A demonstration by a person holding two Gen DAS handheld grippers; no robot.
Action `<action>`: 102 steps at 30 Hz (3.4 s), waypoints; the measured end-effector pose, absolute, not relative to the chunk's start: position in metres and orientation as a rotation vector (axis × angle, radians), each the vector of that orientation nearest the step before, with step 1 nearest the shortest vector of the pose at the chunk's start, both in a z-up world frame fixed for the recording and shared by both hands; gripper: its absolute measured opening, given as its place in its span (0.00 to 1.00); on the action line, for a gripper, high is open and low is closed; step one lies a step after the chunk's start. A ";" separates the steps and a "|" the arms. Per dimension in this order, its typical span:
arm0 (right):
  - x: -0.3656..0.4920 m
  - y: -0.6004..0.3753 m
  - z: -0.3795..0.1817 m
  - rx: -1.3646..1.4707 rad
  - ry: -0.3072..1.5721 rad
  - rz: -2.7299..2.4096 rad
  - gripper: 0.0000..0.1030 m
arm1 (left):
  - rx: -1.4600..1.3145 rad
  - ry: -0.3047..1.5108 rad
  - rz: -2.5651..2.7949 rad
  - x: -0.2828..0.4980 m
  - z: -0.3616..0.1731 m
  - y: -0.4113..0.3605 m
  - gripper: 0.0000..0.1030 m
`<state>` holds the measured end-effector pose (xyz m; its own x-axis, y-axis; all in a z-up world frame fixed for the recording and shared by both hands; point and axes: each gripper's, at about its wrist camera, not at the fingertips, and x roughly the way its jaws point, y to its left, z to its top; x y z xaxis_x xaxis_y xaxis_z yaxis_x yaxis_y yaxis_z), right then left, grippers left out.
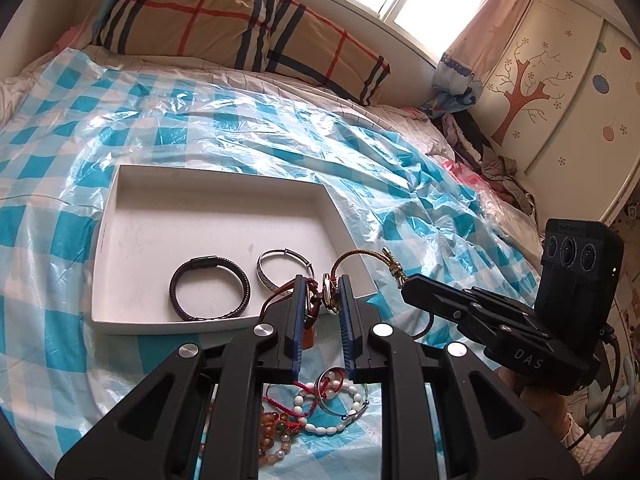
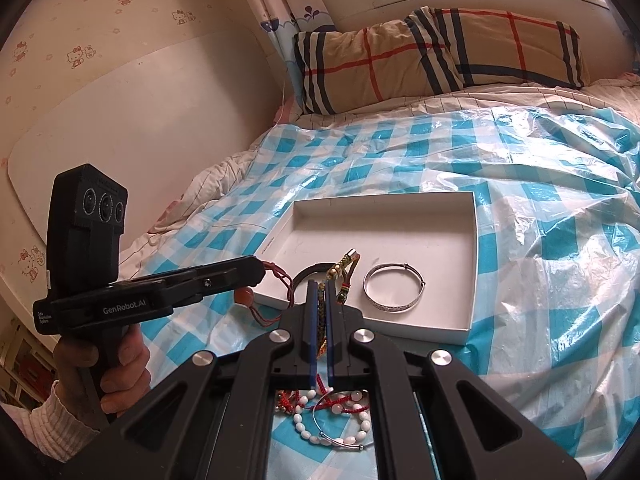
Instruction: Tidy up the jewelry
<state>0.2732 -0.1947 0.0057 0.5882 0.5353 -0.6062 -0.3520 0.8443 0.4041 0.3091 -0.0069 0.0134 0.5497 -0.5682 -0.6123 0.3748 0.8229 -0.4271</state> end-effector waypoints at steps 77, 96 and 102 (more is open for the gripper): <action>0.250 -0.203 -0.083 0.109 1.088 0.401 0.30 | 0.204 0.990 -0.434 0.290 -0.073 -0.042 0.43; 0.244 -0.196 -0.095 0.049 1.128 0.383 0.36 | 0.114 1.001 -0.157 0.319 -0.079 -0.007 0.24; 0.248 -0.196 -0.090 0.064 1.108 0.388 0.36 | 0.020 1.029 -0.171 0.317 -0.084 0.022 0.18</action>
